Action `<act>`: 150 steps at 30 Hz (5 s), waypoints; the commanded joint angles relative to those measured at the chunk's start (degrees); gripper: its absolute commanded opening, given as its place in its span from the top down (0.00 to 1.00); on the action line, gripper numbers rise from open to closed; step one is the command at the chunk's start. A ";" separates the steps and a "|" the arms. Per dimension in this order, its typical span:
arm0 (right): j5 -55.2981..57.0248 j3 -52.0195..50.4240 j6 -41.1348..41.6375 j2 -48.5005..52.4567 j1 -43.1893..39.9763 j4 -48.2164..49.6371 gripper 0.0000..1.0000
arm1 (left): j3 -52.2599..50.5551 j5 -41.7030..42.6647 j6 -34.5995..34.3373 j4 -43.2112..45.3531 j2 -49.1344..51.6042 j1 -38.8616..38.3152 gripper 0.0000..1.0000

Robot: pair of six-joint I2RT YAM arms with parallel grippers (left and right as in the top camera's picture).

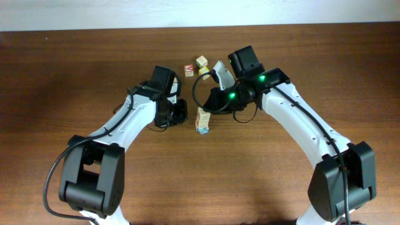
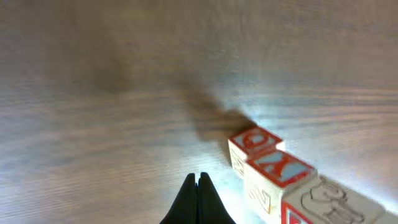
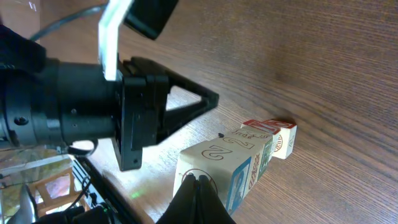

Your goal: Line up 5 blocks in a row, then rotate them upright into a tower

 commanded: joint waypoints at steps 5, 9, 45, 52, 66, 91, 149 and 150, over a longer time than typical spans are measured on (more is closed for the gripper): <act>6.34 -1.86 -0.37 2.14 0.57 -1.14 0.96 | -7.15 13.35 -3.82 7.10 -1.16 -0.13 1.00; 6.34 -1.86 -0.39 2.14 0.57 -1.36 0.96 | -7.72 13.40 -3.82 8.37 -1.18 -0.13 1.00; 6.34 -1.77 -0.39 2.14 0.55 -1.51 0.96 | -7.74 14.91 -4.92 14.08 -1.16 -2.75 1.00; 6.86 2.29 -1.03 2.12 0.50 -3.50 0.96 | -7.72 14.88 -4.92 14.12 -1.18 -2.75 1.00; 8.52 8.00 -1.90 2.12 0.50 -6.62 0.95 | -7.72 14.84 -4.90 14.14 -1.18 -2.75 1.00; 21.68 45.94 -8.37 -0.55 -13.44 -41.07 0.70 | 4.37 -23.06 2.10 -6.14 -22.56 7.19 0.95; 29.77 -52.41 -18.47 -82.25 -28.00 40.35 0.02 | 4.02 -27.39 2.05 -10.67 -30.47 7.19 0.01; 29.77 -58.03 -18.45 -85.33 -28.00 44.06 0.02 | 4.02 -27.41 2.05 -10.64 -30.47 7.19 0.01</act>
